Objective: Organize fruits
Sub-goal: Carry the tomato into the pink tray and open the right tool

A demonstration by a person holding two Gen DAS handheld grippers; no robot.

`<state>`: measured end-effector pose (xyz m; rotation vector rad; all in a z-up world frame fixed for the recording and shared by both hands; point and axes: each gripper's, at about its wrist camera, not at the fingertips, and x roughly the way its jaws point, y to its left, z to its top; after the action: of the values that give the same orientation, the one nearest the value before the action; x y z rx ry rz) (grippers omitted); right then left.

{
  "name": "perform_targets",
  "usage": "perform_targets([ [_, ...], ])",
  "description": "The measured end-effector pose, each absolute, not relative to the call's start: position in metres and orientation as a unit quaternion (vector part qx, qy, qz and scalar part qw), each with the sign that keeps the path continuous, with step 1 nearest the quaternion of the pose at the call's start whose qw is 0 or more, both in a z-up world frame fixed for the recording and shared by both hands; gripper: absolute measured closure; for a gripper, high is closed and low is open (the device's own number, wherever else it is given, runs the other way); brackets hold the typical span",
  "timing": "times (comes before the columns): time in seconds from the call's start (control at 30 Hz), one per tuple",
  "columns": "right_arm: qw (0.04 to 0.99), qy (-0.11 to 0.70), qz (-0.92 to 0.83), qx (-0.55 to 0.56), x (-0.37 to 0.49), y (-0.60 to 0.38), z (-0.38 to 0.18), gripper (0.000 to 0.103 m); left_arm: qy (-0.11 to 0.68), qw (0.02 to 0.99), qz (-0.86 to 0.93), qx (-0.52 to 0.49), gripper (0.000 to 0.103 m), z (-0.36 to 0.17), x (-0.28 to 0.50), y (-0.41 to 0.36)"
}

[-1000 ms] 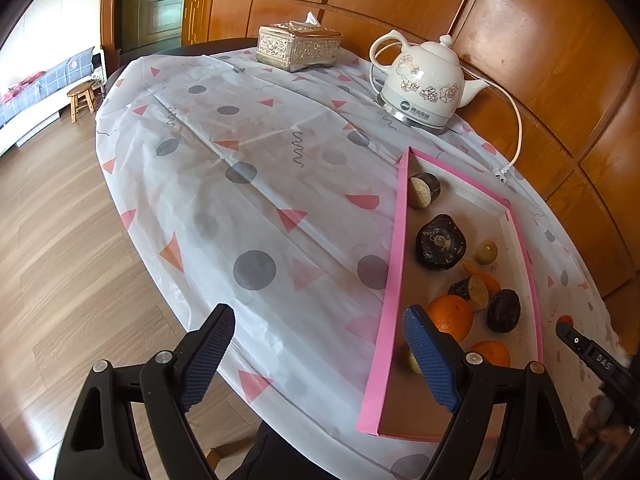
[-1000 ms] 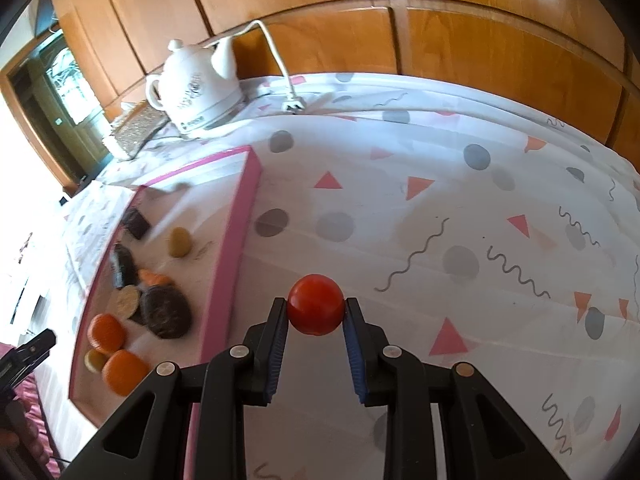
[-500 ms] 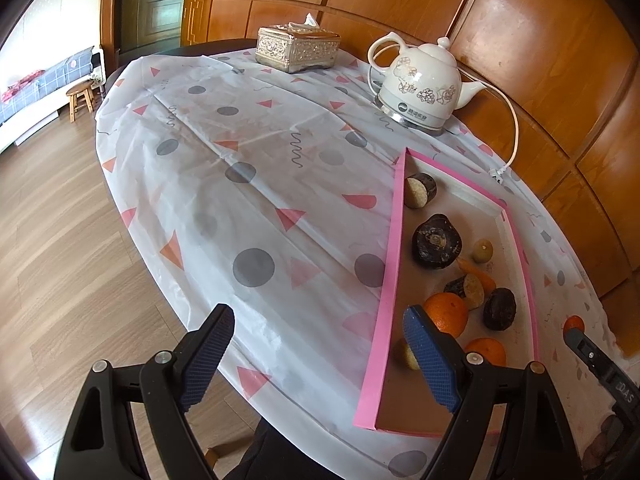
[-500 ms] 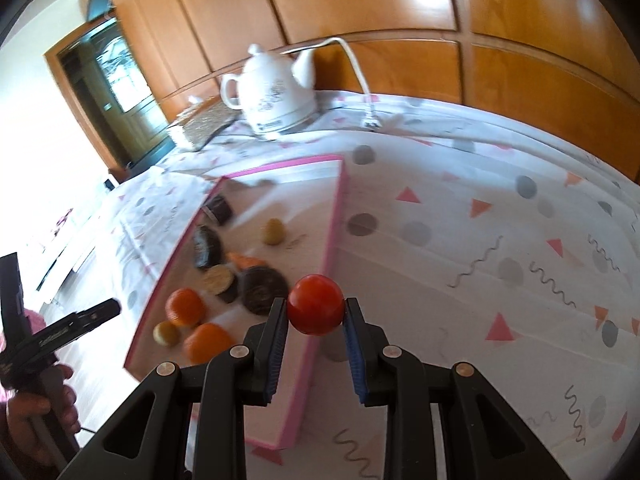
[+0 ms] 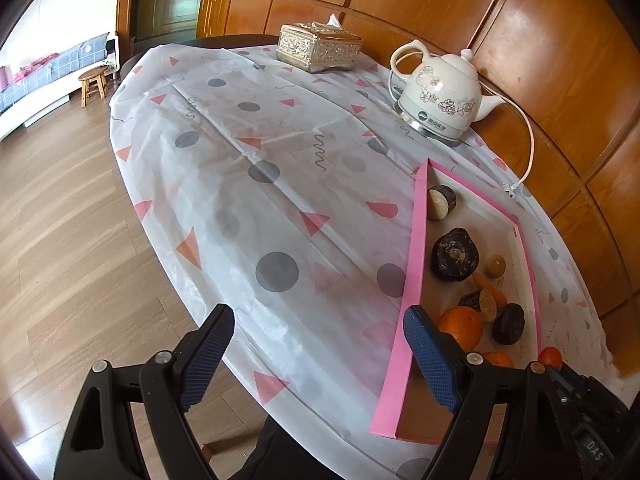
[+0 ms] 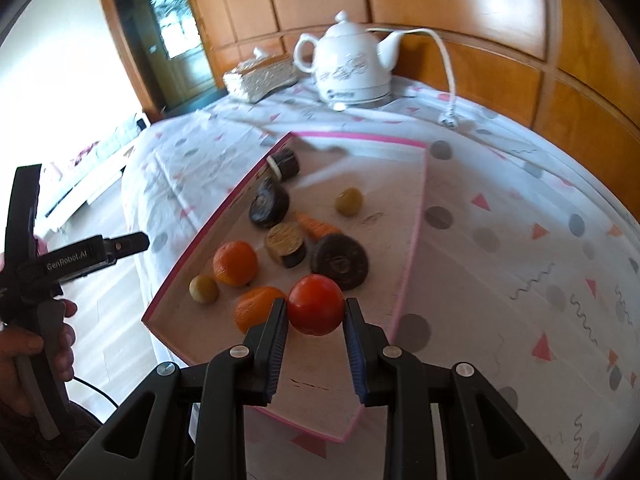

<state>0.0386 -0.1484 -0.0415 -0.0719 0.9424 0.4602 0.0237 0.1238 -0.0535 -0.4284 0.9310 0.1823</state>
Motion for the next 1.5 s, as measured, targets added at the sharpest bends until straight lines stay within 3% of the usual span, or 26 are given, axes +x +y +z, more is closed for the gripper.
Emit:
perform_targets([
  [0.63,0.849,0.484,0.182,-0.105,0.058,-0.130,-0.070,0.074,0.446,0.869,0.083,-0.197,0.016,-0.055,0.024,0.123],
  [1.5,0.869,0.468,0.154,-0.044,0.044,-0.151,-0.062,0.070,0.419,0.891,0.067,-0.164,0.009,-0.035,0.017,0.104],
])
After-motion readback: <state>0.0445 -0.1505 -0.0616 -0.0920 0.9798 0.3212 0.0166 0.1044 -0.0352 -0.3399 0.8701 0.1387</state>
